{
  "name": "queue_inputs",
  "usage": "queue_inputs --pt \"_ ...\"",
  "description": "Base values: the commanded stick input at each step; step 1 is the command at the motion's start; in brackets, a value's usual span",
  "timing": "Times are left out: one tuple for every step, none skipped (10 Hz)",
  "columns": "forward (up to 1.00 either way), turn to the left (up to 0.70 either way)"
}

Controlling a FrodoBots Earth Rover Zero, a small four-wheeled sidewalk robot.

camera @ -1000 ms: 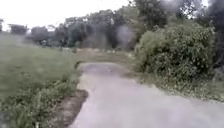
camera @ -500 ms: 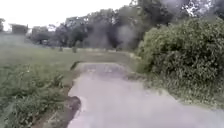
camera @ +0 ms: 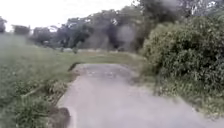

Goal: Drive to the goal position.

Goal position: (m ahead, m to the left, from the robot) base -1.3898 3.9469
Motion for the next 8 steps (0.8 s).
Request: queue_inputs --pt "1.00 0.00" --pt "1.00 0.00" --pt "1.00 0.00" --pt "1.00 0.00" --pt "1.00 0.00" --pt "1.00 0.00" --pt "1.00 0.00" --pt "1.00 0.00"
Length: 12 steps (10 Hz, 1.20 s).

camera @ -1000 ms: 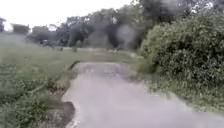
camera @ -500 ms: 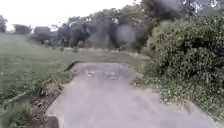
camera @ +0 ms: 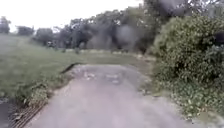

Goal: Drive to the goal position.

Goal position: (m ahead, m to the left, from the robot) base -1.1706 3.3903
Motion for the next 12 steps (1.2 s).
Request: queue_inputs --pt "1.00 0.00" --pt "1.00 0.00" --pt "1.00 0.00" --pt "1.00 0.00" --pt "1.00 0.00" --pt "1.00 0.00" --pt "1.00 0.00" --pt "0.94 0.00" --pt "0.88 0.00" --pt "0.85 0.00" --pt "0.85 0.00" --pt "0.85 0.00"
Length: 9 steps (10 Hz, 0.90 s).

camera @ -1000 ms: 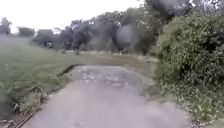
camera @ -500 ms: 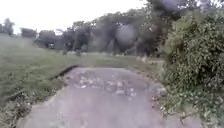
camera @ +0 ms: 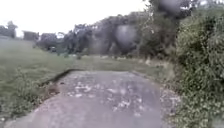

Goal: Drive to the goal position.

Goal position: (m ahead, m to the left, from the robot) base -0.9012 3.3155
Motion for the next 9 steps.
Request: queue_inputs --pt "0.85 0.00" --pt "0.85 0.03" --pt "0.85 0.08" --pt "0.85 0.13" --pt "0.85 0.13" --pt "0.85 0.07" --pt "0.85 0.02" --pt "0.85 0.01" --pt "0.85 0.00"
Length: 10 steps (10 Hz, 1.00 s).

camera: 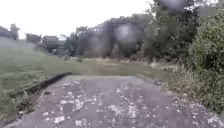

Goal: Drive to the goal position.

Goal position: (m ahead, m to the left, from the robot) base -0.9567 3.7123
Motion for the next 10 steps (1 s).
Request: queue_inputs --pt "0.85 0.01" --pt "0.85 0.02" --pt "0.85 0.02" --pt "0.85 0.02" --pt "0.85 0.02" --pt "0.85 0.02" --pt "0.85 0.02" --pt "0.70 0.02" --pt "0.70 0.02" --pt "0.70 0.02"
